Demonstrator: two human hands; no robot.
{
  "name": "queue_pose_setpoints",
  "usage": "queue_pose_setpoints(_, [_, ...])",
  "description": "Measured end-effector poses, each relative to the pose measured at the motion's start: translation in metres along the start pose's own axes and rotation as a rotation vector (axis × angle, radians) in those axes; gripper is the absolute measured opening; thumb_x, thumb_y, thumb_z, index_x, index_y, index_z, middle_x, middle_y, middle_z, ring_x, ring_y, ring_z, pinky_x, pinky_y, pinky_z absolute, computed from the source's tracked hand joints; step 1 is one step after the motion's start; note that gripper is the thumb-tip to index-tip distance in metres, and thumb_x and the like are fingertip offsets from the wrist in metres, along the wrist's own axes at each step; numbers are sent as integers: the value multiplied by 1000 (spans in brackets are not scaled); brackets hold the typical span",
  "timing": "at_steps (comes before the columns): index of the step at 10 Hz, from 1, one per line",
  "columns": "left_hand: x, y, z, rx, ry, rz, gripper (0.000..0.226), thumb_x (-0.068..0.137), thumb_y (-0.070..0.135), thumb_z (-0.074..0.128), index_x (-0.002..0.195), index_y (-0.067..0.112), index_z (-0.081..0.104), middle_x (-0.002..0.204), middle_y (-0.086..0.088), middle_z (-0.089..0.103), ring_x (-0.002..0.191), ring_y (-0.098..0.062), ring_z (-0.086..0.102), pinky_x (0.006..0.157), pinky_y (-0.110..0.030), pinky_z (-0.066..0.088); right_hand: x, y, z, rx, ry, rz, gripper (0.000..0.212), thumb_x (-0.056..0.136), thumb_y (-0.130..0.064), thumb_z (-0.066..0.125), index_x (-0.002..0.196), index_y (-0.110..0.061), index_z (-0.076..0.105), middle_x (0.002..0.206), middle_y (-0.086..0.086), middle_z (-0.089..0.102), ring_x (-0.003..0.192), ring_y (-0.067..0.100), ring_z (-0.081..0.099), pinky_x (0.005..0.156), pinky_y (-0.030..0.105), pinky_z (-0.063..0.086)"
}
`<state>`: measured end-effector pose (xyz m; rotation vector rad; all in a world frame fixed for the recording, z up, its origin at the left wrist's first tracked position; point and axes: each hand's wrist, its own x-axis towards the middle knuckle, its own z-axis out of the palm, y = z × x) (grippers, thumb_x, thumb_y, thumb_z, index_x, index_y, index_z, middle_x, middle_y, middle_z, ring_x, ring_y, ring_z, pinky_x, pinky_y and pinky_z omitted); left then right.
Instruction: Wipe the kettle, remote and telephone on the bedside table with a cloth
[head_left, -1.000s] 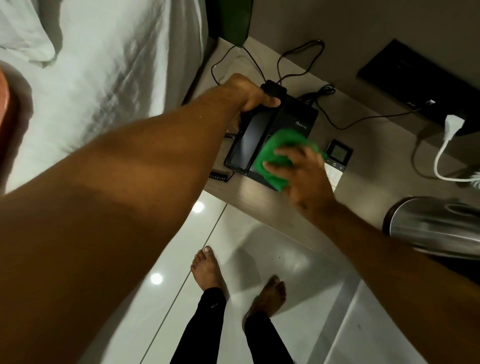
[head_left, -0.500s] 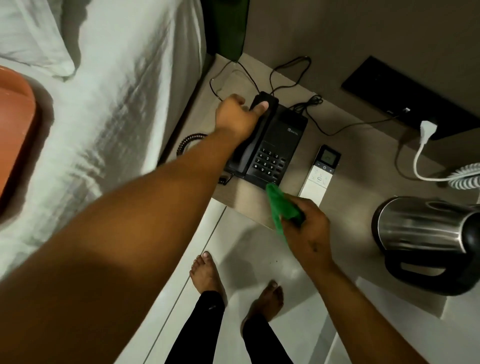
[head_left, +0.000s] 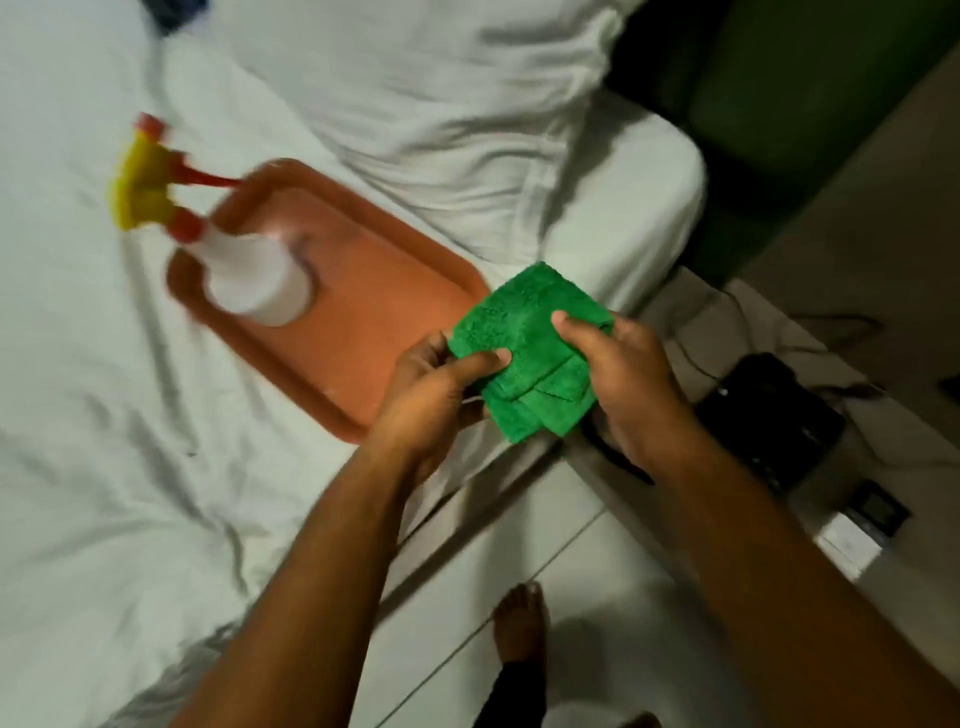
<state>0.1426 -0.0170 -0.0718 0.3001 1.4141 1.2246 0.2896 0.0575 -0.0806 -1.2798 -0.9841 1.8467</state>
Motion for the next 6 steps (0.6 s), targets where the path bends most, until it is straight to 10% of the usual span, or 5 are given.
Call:
queue_pose_setpoints(3, [26,29,-105,416,491,89,45,84,22,84,121,5,64,115,-10,76,104,-28,75,97,-47,60,73,9,130,-1026,-92,-203,43,69,-24,82,107,-12,66,102,5,70,88,20,65,74,23,50])
queue_pose_setpoints(6, [23,28,-74,1319,612,551,52,85,35,68,133,18,58,138,-9,53,126,-30,52,101,-45,48,52,20,113,-886,21,-353,47,75,-16,70,120,-16,58,121,9,56,105,27,60,90,33,50])
